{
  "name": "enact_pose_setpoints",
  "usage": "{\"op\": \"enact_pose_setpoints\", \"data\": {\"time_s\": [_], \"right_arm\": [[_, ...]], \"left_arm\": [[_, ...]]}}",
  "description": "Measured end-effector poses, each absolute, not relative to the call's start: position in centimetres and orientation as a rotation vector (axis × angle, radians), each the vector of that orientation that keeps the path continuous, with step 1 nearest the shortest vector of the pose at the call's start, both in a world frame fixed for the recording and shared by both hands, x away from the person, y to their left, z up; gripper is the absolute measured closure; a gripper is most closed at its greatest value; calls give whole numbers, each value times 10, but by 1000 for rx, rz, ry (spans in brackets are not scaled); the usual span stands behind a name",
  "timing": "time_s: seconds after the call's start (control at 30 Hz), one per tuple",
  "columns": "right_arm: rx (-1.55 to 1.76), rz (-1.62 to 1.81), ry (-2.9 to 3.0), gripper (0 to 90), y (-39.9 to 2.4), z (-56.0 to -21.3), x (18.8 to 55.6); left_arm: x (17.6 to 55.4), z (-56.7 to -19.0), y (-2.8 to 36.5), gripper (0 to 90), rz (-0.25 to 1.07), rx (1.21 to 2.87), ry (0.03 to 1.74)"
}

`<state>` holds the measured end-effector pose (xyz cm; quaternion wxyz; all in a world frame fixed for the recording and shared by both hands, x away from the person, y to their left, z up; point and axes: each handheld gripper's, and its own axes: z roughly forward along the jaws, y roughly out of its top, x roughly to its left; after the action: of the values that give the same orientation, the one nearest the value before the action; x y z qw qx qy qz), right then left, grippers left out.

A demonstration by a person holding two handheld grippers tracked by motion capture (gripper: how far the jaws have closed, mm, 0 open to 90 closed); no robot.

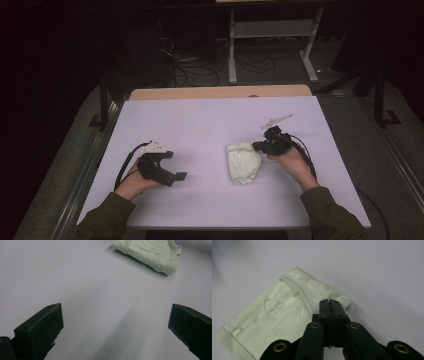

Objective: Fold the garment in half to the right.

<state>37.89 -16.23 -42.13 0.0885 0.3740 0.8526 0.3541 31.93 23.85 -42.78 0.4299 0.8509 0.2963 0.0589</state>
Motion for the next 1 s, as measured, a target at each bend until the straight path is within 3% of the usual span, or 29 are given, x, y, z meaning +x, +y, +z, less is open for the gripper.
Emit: {"op": "enact_pose_setpoints", "data": {"time_s": [0.67,0.83,1.0], "right_arm": [[1142,1005,2570,881,-166,-442,376],[1144,1031,2550,784,-168,-437,374],[1138,1095,2526,599,-169,-430,370]], "left_arm": [[301,-438,264,0,128,2128,738],[300,-440,262,0,120,2134,732],[302,-441,264,0,138,2136,756]]}}
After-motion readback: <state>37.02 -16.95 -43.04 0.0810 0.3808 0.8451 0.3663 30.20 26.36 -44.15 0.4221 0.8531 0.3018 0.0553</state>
